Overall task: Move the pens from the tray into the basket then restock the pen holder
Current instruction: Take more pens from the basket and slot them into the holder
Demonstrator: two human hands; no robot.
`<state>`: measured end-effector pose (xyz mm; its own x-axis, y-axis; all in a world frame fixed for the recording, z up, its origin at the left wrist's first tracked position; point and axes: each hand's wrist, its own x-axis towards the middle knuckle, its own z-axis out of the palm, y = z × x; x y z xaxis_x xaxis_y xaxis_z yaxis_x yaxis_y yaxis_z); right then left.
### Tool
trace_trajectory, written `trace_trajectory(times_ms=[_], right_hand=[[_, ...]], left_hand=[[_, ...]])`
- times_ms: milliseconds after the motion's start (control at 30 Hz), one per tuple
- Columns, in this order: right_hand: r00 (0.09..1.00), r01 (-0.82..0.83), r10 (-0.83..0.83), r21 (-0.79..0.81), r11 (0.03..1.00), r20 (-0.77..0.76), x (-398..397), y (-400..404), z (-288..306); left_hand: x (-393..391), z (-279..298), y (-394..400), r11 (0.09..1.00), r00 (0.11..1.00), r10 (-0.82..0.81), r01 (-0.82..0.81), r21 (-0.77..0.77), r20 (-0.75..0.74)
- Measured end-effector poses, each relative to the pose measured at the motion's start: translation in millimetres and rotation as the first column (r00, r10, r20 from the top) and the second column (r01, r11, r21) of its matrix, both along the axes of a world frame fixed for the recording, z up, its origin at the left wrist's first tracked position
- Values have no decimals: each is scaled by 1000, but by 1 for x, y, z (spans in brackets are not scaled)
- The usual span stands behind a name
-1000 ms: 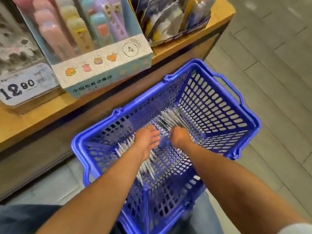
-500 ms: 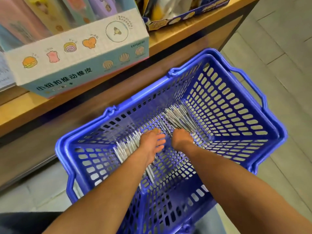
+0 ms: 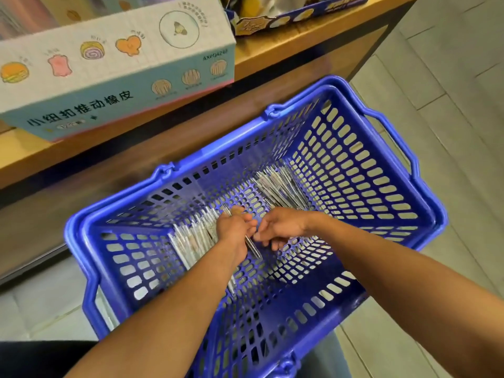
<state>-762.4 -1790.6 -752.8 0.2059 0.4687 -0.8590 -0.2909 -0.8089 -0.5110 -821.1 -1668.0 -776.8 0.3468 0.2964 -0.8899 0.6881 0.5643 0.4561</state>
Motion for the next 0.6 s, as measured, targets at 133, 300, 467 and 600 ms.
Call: trace_trajectory(times_ms=[133,300,467,600], right_hand=[[880,47,135,-366,930,456,14,-17,-29],[688,-206,585,-657,725,430,5,-12,-49],[616,-250,665,-695,674,423,-6,-2,-63],[702,-241,594,-653,718,393,-11,3,-59]], left_hand=[[-3,1,6,999,999,-45,45,-20,-10],[-5,-1,10,998,999,-42,41,-49,-19],[-8,-8,10,999,999,-40,39,-37,-23],[-12,-12,10,998,998,-53,53,-26,-24]])
